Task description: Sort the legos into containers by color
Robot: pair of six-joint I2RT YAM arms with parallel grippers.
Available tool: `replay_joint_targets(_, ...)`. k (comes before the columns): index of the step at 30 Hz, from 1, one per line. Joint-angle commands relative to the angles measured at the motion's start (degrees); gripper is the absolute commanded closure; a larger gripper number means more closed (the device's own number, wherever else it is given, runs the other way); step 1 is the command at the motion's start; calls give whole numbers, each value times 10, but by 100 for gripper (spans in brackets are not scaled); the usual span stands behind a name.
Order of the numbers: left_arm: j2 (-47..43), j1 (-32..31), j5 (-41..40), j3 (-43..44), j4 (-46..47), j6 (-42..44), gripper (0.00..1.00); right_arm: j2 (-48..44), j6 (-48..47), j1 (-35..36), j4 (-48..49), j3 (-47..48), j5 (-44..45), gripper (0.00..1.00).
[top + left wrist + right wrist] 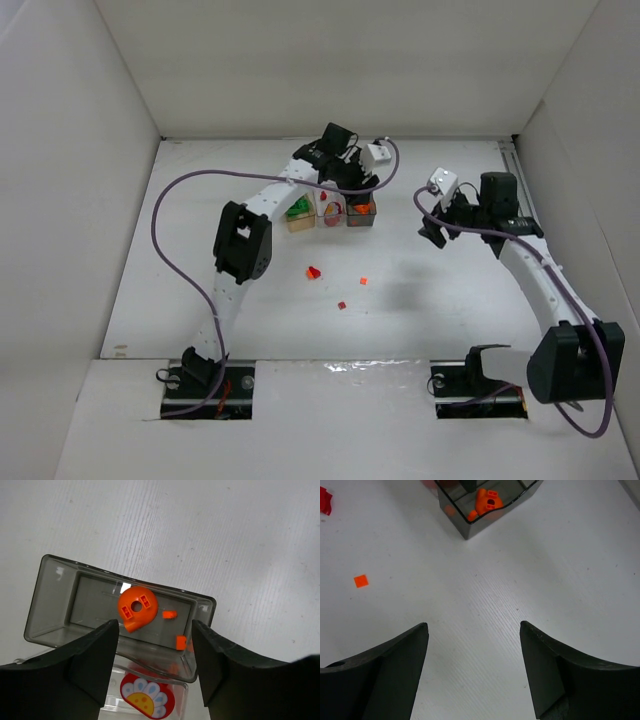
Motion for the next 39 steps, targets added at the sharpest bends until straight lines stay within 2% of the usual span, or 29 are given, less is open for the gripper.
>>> replay_joint_targets(1, -31, 3, -5, 14, 26, -12, 43, 3, -23, 17, 28, 29, -9, 22)
replay_joint_targets(5, -76, 28, 1, 14, 57, -53, 43, 14, -38, 44, 28, 29, -4, 25)
replay_joint_targets(6, -88, 39, 8, 14, 64, -90, 43, 14, -52, 63, 28, 34, -11, 27)
replay_joint_targets(10, -168, 121, 47, -44, 112, -193, 43, 38, -174, 121, 13, 34, 8, 32)
replay_joint_targets(11, -186, 137, 54, -58, 112, -219, 43, 59, -233, 121, -1, 43, 9, 34)
replay_joint_targets(13, -240, 176, 59, -94, 112, -219, 43, 90, -304, 121, -69, 81, -32, 36)
replay_joint_targets(14, -258, 189, 59, -109, 112, -224, 43, 129, -388, 121, -106, 98, -45, 36)
replay_joint_targets(15, -295, 200, 59, -143, 112, -224, 43, 150, -425, 131, -142, 115, -50, 39)
replay_joint_targets(17, -347, 240, 54, -202, 118, -224, 43, 206, -510, 156, -269, 160, -56, 44)
replay_joint_targets(18, -347, 240, 54, -202, 118, -224, 43, 219, -529, 164, -270, 169, -56, 44)
replay_joint_targets(21, -402, 265, 43, -277, 136, -219, 43, 242, -556, 200, -301, 175, -48, 46)
replay_joint_targets(25, -454, 283, 31, -355, 159, -230, 43, 268, -525, 247, -310, 181, -37, 48)
replay_joint_targets(28, -486, 283, 14, -396, 167, -230, 43, 276, -406, 266, -264, 168, -30, 48)
replay_joint_targets(31, -510, 283, 4, -420, 167, -230, 43, 276, -326, 266, -205, 136, -24, 51)
replay_joint_targets(35, -526, 283, -1, -445, 167, -217, 43, 239, -186, 282, -128, 94, 23, 61)
replay_joint_targets(39, -532, 283, -6, -454, 173, -217, 43, 228, -127, 308, -92, 86, 65, 54)
